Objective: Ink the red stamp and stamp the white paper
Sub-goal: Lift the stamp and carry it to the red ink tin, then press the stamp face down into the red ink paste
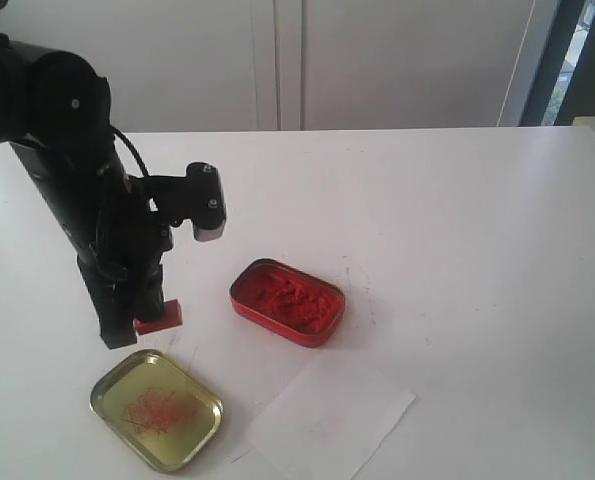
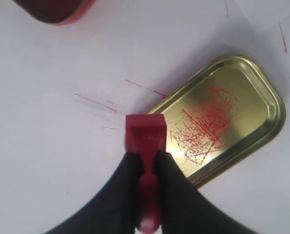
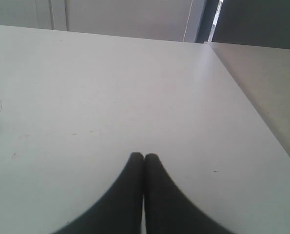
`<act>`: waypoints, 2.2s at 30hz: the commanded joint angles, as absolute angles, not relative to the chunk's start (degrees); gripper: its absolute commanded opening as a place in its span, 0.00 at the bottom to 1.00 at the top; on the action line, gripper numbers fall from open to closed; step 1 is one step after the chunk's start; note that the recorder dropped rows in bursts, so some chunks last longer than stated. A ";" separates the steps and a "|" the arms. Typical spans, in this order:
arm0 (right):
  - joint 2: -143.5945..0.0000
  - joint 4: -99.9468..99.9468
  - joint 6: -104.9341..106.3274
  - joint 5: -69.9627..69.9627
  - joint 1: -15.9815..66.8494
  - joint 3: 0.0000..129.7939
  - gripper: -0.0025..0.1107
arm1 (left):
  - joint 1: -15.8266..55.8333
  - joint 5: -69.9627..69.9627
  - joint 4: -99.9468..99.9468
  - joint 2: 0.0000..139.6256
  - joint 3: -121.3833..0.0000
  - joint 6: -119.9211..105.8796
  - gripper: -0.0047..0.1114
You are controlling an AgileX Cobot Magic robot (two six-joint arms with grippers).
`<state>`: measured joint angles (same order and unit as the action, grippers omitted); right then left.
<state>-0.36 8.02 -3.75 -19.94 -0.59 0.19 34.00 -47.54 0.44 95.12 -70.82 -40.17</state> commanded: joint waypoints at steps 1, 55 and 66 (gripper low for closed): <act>0.00 8.48 -3.72 -19.61 -0.44 0.00 0.02 | 34.41 -49.70 0.00 94.84 -74.27 -38.57 0.04; 0.00 8.48 -3.72 -19.61 -0.44 0.00 0.02 | 37.89 -46.67 0.89 120.39 -100.01 -8.74 0.04; 0.00 8.48 -3.72 -19.61 -0.44 0.00 0.02 | 37.89 -46.08 -0.81 122.32 -100.01 -6.32 0.04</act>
<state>-0.36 8.02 -3.75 -19.94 -0.59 0.19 37.52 -45.32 0.00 121.83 -99.78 -7.67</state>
